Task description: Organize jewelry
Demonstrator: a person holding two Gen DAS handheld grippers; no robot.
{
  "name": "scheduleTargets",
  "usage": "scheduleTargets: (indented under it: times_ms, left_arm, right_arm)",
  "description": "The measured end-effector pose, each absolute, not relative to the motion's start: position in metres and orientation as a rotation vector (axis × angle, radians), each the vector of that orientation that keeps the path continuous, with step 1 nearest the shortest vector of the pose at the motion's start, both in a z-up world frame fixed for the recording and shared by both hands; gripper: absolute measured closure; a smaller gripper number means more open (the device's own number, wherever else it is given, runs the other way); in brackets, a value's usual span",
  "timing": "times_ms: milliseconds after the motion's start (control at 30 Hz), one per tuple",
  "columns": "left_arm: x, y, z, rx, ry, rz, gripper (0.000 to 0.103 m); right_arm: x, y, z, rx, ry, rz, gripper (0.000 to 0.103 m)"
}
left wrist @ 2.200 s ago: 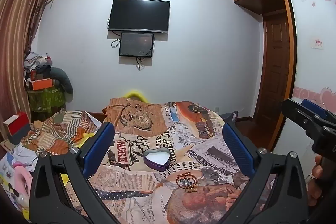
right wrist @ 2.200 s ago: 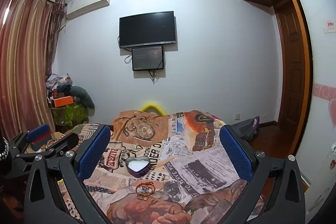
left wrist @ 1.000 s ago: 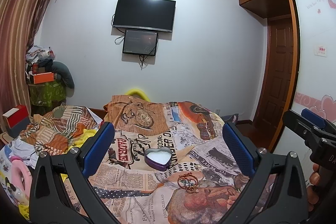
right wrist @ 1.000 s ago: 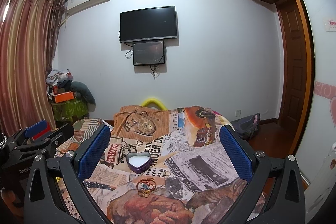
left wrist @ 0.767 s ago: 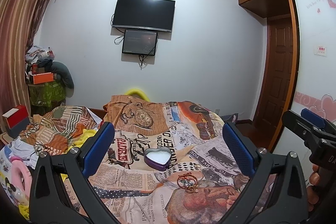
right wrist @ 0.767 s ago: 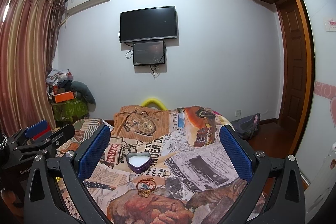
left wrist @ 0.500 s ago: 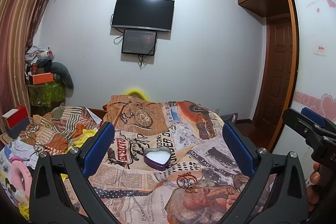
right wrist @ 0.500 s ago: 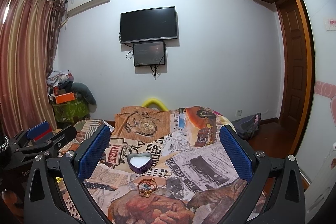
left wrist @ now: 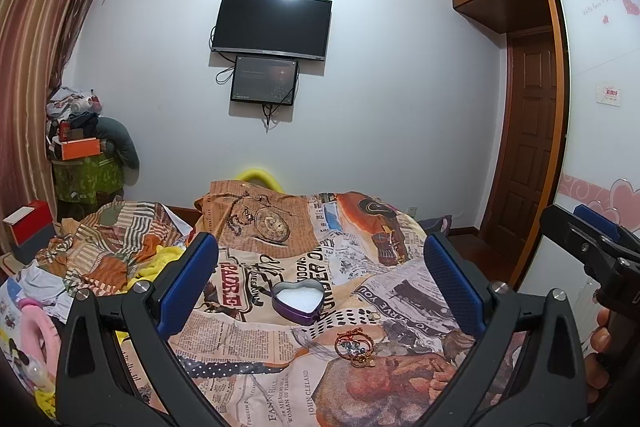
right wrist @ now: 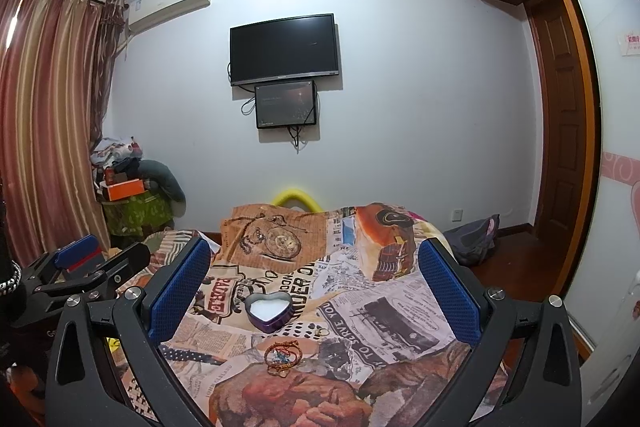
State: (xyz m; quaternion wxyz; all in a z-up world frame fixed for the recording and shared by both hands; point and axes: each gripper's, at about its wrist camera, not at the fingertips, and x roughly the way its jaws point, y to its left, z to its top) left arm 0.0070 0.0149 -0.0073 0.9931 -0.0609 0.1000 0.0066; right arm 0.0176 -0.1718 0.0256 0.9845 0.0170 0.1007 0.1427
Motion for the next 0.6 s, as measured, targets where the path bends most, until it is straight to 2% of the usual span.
scheduleTargets:
  times_ms: [600]
  left_arm:
    - [0.0122,0.0096,-0.0119,-0.124,0.216,0.005,0.000]
  right_arm:
    - [0.0227,-0.1719,0.0232,0.040,0.226,0.289,0.000]
